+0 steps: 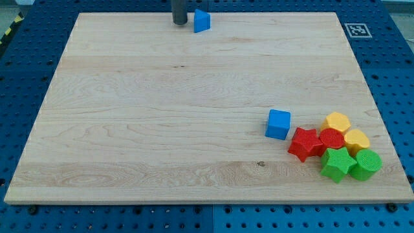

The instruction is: Push blue triangle towards blue cube

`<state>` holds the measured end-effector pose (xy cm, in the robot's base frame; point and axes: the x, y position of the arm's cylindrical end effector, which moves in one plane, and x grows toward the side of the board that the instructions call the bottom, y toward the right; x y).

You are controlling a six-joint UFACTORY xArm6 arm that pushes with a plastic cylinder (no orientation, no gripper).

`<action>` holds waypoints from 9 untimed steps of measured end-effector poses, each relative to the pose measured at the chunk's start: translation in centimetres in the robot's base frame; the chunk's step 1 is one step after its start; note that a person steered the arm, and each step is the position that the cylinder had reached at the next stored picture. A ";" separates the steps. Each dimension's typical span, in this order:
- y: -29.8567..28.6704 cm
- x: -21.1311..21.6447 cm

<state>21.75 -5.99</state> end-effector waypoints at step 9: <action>15.4 3.4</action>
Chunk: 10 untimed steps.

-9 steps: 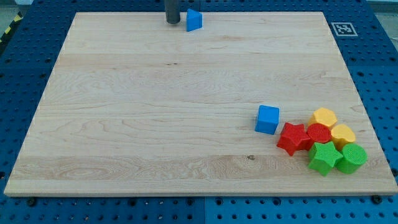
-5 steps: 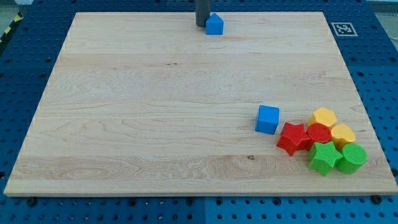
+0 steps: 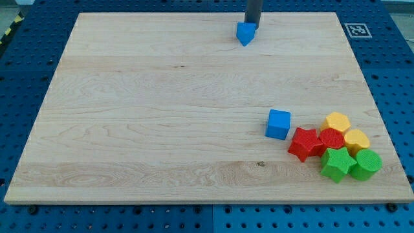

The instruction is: Push blue triangle towards blue cube

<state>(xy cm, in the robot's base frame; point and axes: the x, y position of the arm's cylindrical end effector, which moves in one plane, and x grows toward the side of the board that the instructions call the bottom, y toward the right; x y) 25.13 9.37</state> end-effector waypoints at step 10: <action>-8.6 7.9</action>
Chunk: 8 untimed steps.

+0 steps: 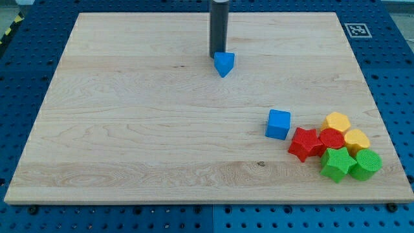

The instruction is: Push blue triangle towards blue cube

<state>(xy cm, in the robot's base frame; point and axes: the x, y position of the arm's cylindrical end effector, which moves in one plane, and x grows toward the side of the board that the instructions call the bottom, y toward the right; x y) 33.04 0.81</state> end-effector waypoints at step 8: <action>3.4 12.3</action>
<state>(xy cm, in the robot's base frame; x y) 45.35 4.24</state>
